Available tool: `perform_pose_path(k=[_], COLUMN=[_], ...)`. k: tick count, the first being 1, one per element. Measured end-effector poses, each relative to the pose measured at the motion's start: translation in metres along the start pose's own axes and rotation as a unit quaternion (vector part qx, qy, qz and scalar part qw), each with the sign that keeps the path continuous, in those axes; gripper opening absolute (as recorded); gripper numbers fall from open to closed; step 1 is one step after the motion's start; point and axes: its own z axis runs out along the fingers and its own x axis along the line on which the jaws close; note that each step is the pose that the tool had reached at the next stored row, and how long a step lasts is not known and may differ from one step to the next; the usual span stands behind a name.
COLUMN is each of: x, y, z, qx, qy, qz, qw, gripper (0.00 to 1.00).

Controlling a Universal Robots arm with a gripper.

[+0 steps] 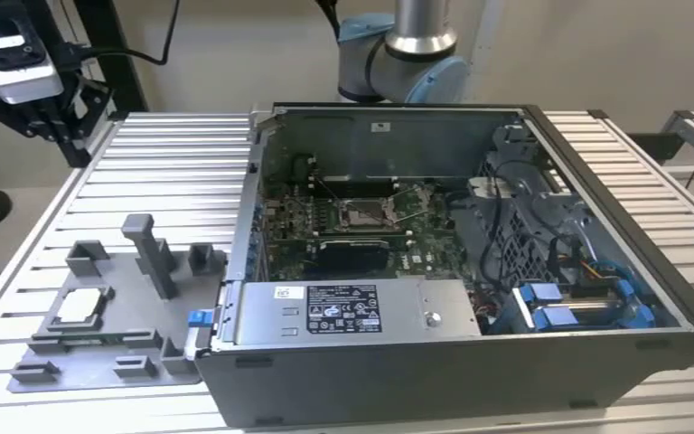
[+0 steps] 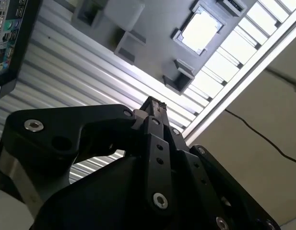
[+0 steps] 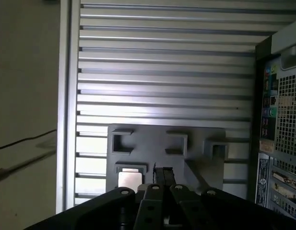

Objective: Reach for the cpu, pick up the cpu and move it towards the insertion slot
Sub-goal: 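Reach for the cpu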

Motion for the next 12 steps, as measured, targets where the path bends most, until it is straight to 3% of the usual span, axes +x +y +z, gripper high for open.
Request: perform_pose_path(k=[12], x=[0.0149], y=[-0.0187], z=[0.0008], qx=[0.0], qy=[0.0], qz=[0.0], qw=[1.0], gripper=[0.0])
